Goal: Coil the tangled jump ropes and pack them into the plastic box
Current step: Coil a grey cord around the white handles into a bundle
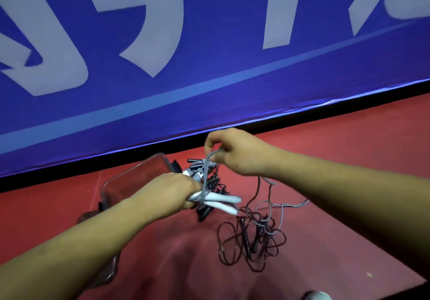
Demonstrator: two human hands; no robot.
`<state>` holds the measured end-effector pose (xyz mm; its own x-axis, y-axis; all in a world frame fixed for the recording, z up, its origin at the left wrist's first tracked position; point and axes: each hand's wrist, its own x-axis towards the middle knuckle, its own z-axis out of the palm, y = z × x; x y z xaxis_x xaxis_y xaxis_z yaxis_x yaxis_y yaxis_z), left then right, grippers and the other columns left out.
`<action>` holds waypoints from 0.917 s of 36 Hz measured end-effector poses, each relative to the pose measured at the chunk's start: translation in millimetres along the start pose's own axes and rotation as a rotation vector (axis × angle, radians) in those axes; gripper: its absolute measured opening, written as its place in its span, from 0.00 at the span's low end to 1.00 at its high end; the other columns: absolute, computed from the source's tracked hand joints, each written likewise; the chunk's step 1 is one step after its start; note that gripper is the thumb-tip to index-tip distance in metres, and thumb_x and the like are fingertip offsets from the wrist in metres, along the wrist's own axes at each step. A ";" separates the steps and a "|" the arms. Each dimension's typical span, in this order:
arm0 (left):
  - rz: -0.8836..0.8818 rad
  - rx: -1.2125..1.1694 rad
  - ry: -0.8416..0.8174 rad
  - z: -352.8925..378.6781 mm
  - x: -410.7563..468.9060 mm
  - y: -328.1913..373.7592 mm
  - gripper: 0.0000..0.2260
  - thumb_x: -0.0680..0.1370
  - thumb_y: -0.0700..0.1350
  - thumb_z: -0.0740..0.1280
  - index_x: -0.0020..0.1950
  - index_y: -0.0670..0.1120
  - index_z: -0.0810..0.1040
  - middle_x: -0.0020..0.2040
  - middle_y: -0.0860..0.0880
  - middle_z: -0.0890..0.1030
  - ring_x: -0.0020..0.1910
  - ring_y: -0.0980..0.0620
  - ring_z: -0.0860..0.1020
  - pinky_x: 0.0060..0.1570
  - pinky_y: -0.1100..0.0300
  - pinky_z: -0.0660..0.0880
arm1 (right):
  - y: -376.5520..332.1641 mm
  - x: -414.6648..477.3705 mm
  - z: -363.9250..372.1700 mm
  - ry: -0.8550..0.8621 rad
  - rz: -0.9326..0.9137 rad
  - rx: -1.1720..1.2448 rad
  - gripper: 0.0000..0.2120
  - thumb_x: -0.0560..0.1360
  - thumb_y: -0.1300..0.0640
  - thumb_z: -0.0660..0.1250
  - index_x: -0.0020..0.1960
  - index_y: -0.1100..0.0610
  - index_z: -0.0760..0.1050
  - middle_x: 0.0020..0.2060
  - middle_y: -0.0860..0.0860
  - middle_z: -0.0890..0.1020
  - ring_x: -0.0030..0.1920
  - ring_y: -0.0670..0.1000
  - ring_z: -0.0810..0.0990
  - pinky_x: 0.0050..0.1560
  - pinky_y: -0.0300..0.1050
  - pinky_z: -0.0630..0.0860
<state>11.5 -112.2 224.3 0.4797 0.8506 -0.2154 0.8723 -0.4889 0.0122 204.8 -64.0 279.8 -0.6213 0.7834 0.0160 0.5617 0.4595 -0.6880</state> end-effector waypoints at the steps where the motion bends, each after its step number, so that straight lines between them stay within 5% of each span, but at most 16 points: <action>1: 0.030 -0.035 0.006 -1.7 -3.4 2.3 0.04 0.76 0.49 0.67 0.45 0.54 0.73 0.48 0.51 0.81 0.48 0.48 0.79 0.43 0.57 0.69 | 1.9 0.7 -0.9 0.006 0.016 0.020 0.01 0.76 0.63 0.68 0.46 0.58 0.77 0.25 0.40 0.77 0.27 0.38 0.71 0.30 0.31 0.66; 11: 0.187 -0.294 0.127 -9.7 -25.7 37.3 0.07 0.77 0.54 0.69 0.43 0.52 0.76 0.37 0.54 0.77 0.35 0.58 0.72 0.37 0.62 0.68 | 8.7 3.2 7.6 -0.163 0.013 0.182 0.01 0.74 0.63 0.73 0.46 0.61 0.82 0.20 0.37 0.74 0.24 0.37 0.72 0.30 0.26 0.65; 13: 0.133 -0.361 0.142 -12.5 -29.9 41.4 0.09 0.76 0.53 0.70 0.39 0.54 0.72 0.32 0.57 0.74 0.32 0.62 0.70 0.34 0.68 0.64 | 11.2 3.4 9.5 -0.164 0.036 0.241 0.03 0.75 0.65 0.71 0.48 0.64 0.83 0.20 0.39 0.74 0.23 0.38 0.71 0.29 0.27 0.66; 16: -0.092 -0.608 0.345 -27.0 -33.4 42.6 0.07 0.72 0.51 0.73 0.38 0.50 0.78 0.30 0.52 0.77 0.29 0.62 0.68 0.32 0.61 0.67 | 14.0 -0.9 12.3 -0.195 0.104 0.376 0.07 0.75 0.74 0.65 0.46 0.68 0.81 0.25 0.42 0.77 0.26 0.40 0.71 0.30 0.34 0.69; 19: -0.320 -0.716 0.485 -47.8 -33.8 34.1 0.12 0.72 0.48 0.75 0.32 0.48 0.76 0.23 0.54 0.72 0.23 0.59 0.64 0.25 0.65 0.63 | 13.7 -3.6 16.7 -0.226 0.228 0.534 0.20 0.76 0.71 0.61 0.32 0.54 0.81 0.25 0.48 0.69 0.28 0.48 0.62 0.28 0.41 0.57; 24: -0.499 -0.708 0.395 -56.5 -39.2 10.4 0.14 0.73 0.50 0.74 0.33 0.43 0.76 0.23 0.52 0.73 0.22 0.56 0.65 0.24 0.65 0.62 | 2.0 -5.9 18.4 -0.436 0.255 0.557 0.12 0.82 0.51 0.61 0.48 0.53 0.81 0.25 0.47 0.64 0.27 0.49 0.59 0.28 0.43 0.57; 33: -0.555 -0.603 0.326 -50.3 -28.3 -6.3 0.12 0.72 0.44 0.73 0.32 0.47 0.73 0.21 0.53 0.70 0.20 0.57 0.67 0.22 0.65 0.61 | -19.9 -7.9 22.7 -0.312 0.185 0.245 0.08 0.82 0.56 0.62 0.49 0.55 0.78 0.24 0.46 0.72 0.25 0.50 0.75 0.33 0.43 0.72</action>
<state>-2.7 -123.4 279.4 -0.1049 0.9929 -0.0555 0.8449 0.1184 0.5217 186.1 -88.8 277.0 -0.6791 0.6620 -0.3173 0.5556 0.1811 -0.8115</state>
